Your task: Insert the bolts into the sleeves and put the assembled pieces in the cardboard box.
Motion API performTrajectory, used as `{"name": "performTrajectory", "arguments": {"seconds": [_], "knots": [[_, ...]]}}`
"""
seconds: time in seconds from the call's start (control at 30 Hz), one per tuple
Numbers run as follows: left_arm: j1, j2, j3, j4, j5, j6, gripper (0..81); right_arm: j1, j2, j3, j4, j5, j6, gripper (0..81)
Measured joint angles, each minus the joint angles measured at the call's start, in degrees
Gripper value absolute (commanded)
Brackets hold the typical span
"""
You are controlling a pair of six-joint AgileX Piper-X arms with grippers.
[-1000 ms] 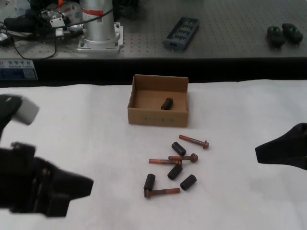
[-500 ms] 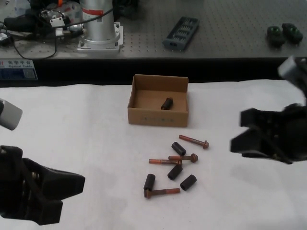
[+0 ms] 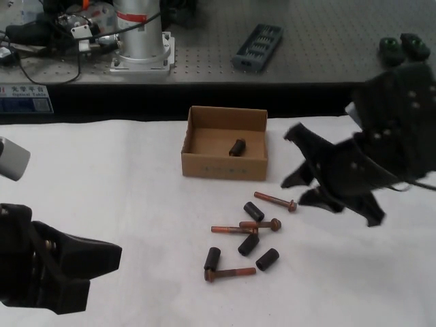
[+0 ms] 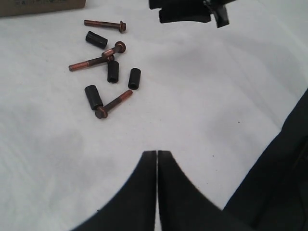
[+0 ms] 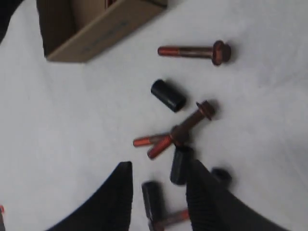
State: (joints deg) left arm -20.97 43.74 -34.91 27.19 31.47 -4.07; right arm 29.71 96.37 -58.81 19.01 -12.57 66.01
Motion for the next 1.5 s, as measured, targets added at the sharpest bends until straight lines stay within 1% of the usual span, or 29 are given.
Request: {"name": "performTrajectory", "arguments": {"seconds": [0.07, 0.17, 0.2, 0.4, 0.57, 0.83, 1.07, 1.27, 1.5], "knots": [[0.0, 0.0, 0.0, 0.0, 0.0, 0.0, 0.7, 0.0, 5.1, -3.6, -0.9, 0.0, 4.9, 29.2], [0.0, 0.0, 0.0, 0.0, 0.0, 0.0, 0.7, -0.1, 7.8, -5.6, -1.2, 0.1, 12.5, 29.2], [0.0, 0.0, 0.0, 0.0, 0.0, 0.0, 0.7, -0.1, 7.8, -5.6, -1.2, 0.1, 12.5, 29.2], [0.0, 0.0, 0.0, 0.0, 0.0, 0.0, 0.7, -0.6, 11.4, -7.5, -1.3, 0.6, 28.2, 29.2], [0.0, 0.0, 0.0, 0.0, 0.0, 0.0, 0.7, -0.6, 11.6, -7.5, -0.7, 3.1, 37.0, 29.2], [0.0, 0.0, 0.0, -1.4, 0.0, 0.0, 0.7, -0.6, 12.3, -7.5, 0.1, 4.2, 42.4, 29.2], [0.0, 0.0, 0.0, -6.6, 0.0, 0.0, 0.7, -0.6, 14.0, -7.5, 0.4, 4.3, 43.2, 29.2], [0.0, 0.0, 0.0, -7.4, -0.1, 0.0, 0.7, -0.6, 15.1, -7.6, 0.4, 4.5, 43.5, 29.2], [0.0, 0.0, 0.0, -7.6, -0.1, 0.0, 0.7, -1.9, 15.8, -7.6, 0.4, 4.7, 43.7, 29.2]]}}
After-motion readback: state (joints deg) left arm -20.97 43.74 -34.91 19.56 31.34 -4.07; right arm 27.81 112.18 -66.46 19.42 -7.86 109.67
